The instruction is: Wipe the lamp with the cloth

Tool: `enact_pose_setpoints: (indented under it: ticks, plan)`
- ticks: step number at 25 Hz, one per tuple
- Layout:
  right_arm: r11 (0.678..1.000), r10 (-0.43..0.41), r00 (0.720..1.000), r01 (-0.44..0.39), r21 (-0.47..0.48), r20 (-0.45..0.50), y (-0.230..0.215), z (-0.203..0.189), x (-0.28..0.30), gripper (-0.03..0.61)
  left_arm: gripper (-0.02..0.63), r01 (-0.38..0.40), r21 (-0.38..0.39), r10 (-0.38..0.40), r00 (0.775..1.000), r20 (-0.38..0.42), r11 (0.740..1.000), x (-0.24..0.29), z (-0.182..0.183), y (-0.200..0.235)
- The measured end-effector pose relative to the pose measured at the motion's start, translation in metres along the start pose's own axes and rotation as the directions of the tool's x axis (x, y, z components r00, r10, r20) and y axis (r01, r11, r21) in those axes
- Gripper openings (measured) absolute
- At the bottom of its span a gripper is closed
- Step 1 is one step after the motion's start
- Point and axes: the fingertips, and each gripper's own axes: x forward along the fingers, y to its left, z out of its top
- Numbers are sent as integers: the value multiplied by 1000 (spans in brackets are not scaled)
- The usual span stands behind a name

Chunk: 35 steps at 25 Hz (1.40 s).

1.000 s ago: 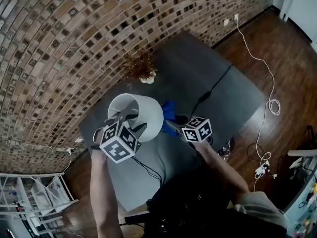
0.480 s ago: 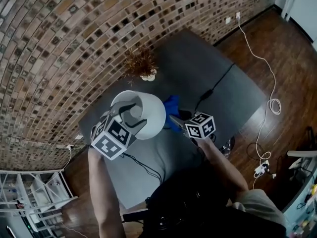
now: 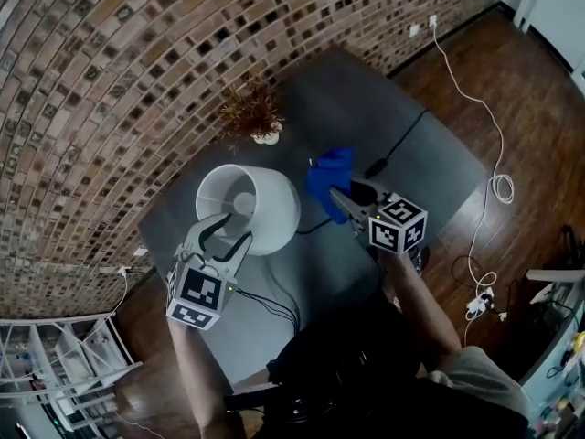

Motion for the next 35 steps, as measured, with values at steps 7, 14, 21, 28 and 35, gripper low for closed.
enact_pose_setpoints:
  ticks: [7,14,21,28,35]
  plan:
    - [967,248,957,-234,-102,153,107,90,22,121,210,-41,112,39,999,18,993,16,-5,-10]
    - [970,110,992,-122,-212,-63,79,-1,51,121,215,-77,126,72,997,40,989,15,-5,-12]
    - [972,-138,953,77,-224,-271,-8,-84,39,120,232,-109,101,99,990,100,989,12,-4,-11]
    - [944,200,974,-163,-288,106,92,92,55,120,232,-131,115,116,984,133,985,10,-4,-10]
    - [929,327,937,-342,-140,-120,61,34,115,117,233,-136,87,121,980,156,987,10,-1,-14]
